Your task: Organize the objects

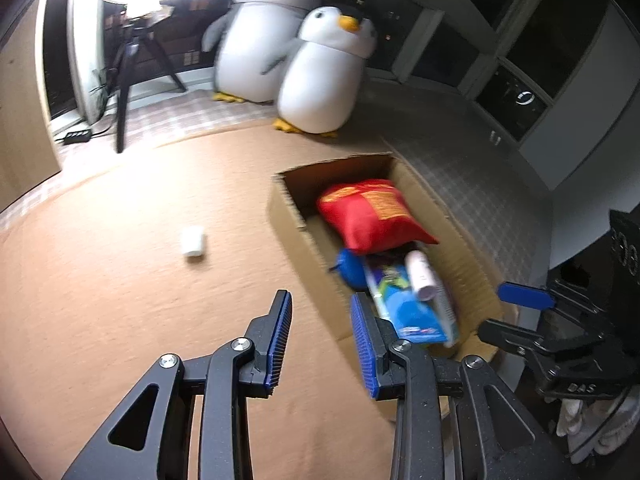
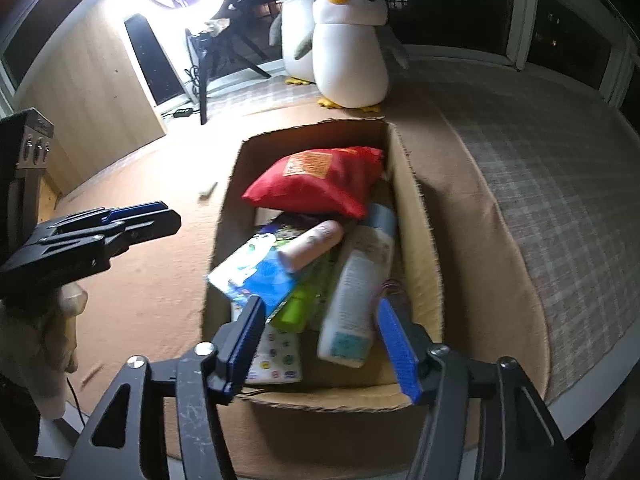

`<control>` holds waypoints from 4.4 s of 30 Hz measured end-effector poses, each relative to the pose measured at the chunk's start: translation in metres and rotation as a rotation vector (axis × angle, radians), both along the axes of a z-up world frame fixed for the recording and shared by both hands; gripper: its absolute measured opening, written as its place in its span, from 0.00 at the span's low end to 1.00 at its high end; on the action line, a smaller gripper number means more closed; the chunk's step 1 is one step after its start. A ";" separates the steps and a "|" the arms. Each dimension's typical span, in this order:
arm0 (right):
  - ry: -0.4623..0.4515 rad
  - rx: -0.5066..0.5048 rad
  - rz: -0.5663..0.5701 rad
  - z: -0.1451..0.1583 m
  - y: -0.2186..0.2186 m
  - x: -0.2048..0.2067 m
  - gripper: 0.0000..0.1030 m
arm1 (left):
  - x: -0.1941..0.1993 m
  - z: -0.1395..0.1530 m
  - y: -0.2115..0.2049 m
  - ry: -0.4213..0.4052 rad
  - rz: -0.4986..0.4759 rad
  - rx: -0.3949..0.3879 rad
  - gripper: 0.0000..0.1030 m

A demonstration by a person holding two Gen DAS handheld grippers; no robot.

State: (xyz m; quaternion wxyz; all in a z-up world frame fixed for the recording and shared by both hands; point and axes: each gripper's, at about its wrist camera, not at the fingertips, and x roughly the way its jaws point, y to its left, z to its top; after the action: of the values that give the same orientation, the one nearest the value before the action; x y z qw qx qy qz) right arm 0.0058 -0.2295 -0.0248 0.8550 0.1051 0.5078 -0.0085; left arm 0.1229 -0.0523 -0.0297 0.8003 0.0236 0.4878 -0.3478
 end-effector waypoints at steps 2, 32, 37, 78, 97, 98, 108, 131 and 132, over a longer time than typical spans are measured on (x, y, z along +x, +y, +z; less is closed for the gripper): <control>-0.005 0.010 0.004 0.001 0.008 -0.002 0.59 | 0.005 -0.001 0.011 -0.005 0.023 0.009 0.42; -0.028 0.090 -0.063 0.017 0.040 -0.037 0.65 | 0.124 -0.071 0.006 0.086 0.130 0.171 0.44; -0.019 0.098 -0.085 0.012 0.029 -0.041 0.65 | 0.135 -0.086 -0.003 0.122 0.141 0.190 0.44; -0.054 0.108 -0.124 0.016 0.013 -0.061 0.65 | 0.089 -0.002 -0.066 0.047 0.021 0.027 0.08; -0.047 0.108 -0.128 0.015 0.013 -0.058 0.65 | 0.085 0.002 -0.060 0.047 0.021 0.031 0.37; -0.048 0.107 -0.125 0.016 0.015 -0.056 0.65 | 0.083 0.004 -0.055 0.043 0.026 0.028 0.39; -0.058 0.091 -0.048 0.019 0.054 -0.032 0.65 | 0.050 0.029 0.041 -0.033 0.142 0.030 0.63; -0.117 -0.001 0.174 0.022 0.201 0.010 0.65 | -0.075 0.057 0.253 -0.150 0.475 0.170 0.88; -0.120 -0.005 0.177 0.022 0.205 0.011 0.65 | -0.079 0.057 0.258 -0.154 0.487 0.180 0.91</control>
State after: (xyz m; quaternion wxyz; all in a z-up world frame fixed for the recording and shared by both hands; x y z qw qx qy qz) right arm 0.0166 -0.0240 -0.0029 0.8817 0.0581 0.4627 0.0720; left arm 0.0438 0.2054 0.0271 0.8899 0.0031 0.4457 -0.0974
